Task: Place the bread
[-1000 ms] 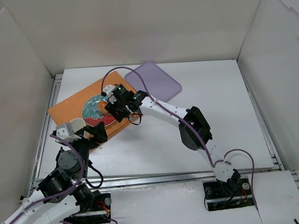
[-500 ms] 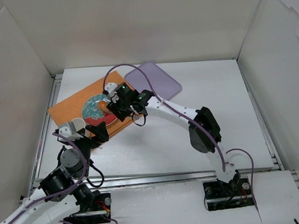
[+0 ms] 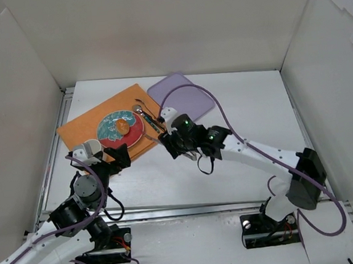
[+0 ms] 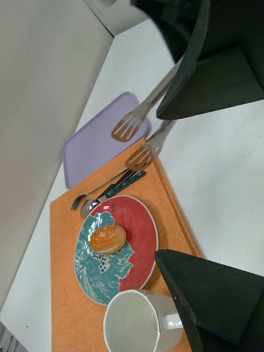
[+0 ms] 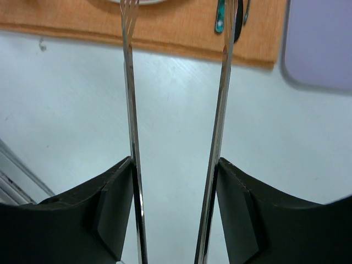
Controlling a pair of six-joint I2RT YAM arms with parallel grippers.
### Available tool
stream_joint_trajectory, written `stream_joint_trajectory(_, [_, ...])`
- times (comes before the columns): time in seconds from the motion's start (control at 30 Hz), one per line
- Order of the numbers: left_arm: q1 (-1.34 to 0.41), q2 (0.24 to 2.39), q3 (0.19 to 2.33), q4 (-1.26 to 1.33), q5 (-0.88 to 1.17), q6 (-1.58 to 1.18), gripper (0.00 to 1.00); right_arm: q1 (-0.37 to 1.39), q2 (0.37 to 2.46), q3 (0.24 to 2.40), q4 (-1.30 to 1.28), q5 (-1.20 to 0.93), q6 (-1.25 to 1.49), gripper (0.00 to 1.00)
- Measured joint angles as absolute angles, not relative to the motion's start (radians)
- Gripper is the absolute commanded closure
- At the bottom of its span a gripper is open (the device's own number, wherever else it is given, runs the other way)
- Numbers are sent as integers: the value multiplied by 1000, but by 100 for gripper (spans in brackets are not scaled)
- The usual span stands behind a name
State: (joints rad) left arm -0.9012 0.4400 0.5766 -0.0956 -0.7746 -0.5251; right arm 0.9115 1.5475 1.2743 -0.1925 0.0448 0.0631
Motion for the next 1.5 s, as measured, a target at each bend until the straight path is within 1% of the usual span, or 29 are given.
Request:
stream_joint_trajectory(0.1, [-901,435,563,-87,-767,-524,0,932,1419,1104,-178,76,113,46])
stream_joint_trajectory(0.2, [-901,427,554,-84,-755,-523,0,945,1337,952,-159,94,171,45])
stream_joint_trajectory(0.33, [-901,416,551,-76,-736,-523,0,949,1284,788,-137,115,241,45])
stream_joint_trajectory(0.47, [-901,406,551,-72,-729,-522,0,950,1278,713,-116,126,282,45])
stream_joint_trajectory(0.6, [-901,397,551,-70,-729,-516,0,950,1305,705,-74,125,291,42])
stream_joint_trajectory(0.73, [-901,396,551,-70,-729,-512,0,948,1376,707,-30,122,287,38])
stream_joint_trajectory(1.07, [-901,396,551,-70,-729,-508,0,875,1573,776,-11,47,224,21])
stream_joint_trajectory(1.33, [-901,396,551,-70,-729,-508,0,835,1657,871,-15,31,138,18])
stream_joint_trajectory(1.4, [-901,396,551,-70,-729,-508,0,822,1664,879,-17,20,119,14])
stream_joint_trajectory(1.43, [-901,396,551,-70,-729,-508,0,814,1665,881,-18,13,110,6])
stream_joint_trajectory(1.47, [-901,396,551,-70,-729,-508,0,807,1665,881,-19,6,104,2])
stream_joint_trajectory(1.5, [-901,396,551,-70,-729,-508,0,803,1665,881,-19,-1,98,2])
